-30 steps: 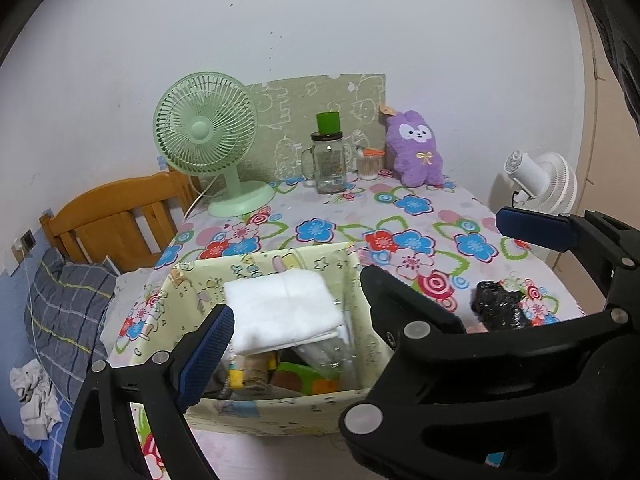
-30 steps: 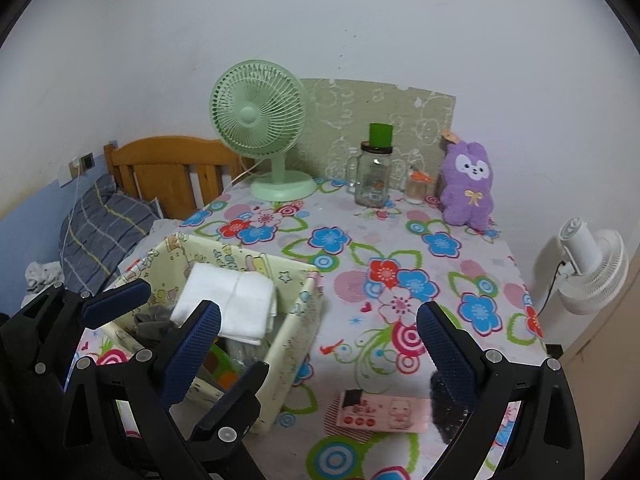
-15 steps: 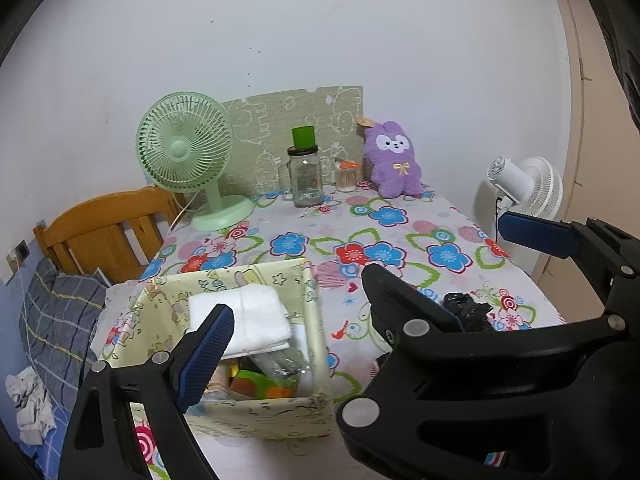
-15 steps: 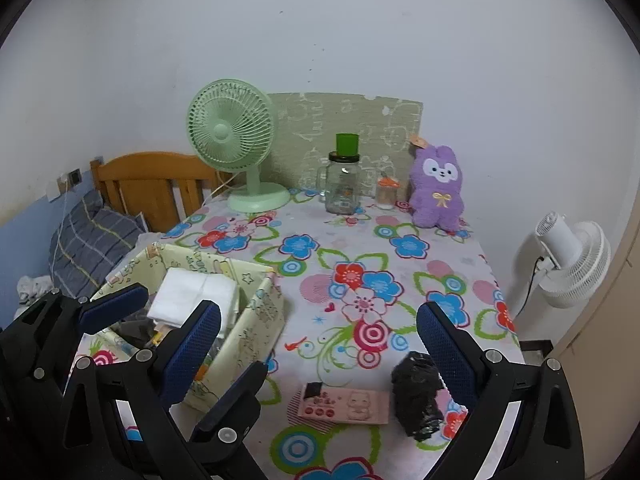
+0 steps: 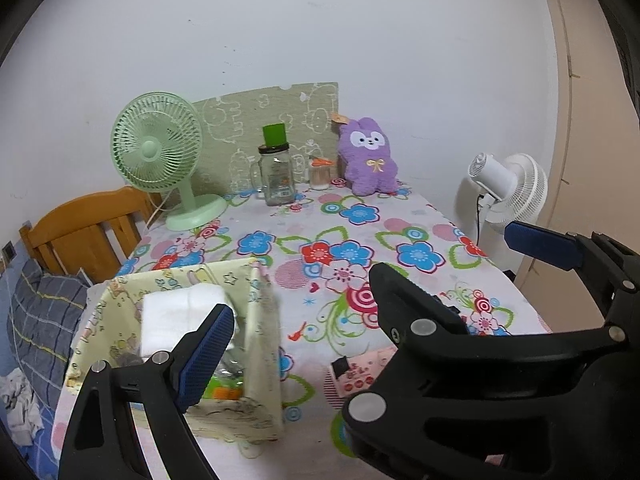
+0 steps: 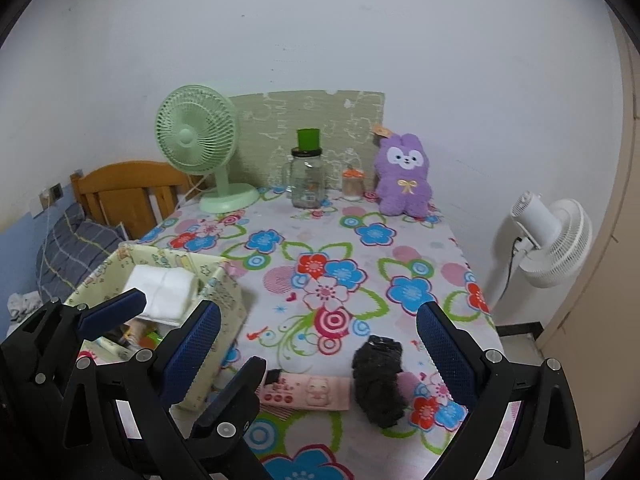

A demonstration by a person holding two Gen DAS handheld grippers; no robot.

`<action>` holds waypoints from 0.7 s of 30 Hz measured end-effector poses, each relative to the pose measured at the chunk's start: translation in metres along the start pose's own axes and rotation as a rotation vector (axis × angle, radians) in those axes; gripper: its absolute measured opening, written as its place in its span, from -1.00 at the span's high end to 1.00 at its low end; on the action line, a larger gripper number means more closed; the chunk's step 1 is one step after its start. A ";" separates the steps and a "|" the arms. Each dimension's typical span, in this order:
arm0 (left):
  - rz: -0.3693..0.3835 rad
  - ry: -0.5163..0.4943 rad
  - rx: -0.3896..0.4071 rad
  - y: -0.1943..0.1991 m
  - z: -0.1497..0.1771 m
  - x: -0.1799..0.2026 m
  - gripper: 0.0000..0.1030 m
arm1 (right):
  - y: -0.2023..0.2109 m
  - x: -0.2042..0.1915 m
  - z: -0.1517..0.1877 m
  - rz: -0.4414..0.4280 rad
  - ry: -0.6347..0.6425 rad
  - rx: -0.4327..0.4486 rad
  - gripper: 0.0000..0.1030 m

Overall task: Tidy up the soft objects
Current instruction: 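Approach the crumpled black plastic bag with both tools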

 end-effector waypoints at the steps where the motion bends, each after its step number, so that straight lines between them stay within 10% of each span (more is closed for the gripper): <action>1: 0.003 0.001 -0.001 -0.001 0.001 0.002 -0.81 | -0.001 0.002 0.002 0.010 -0.003 -0.004 -0.94; 21: 0.051 0.032 -0.075 -0.035 0.023 0.027 -0.81 | -0.019 0.036 0.040 0.014 -0.075 -0.030 -0.94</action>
Point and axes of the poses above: each gripper's, at about its wrist camera, not at the fingertips, and y roughly against the way its jaws point, x to its right, z to its underside, the point moved 1 cm from there along -y, roughly the way its jaws point, and after that the axes turned 9 degrees about y, right-handed, at the moved point
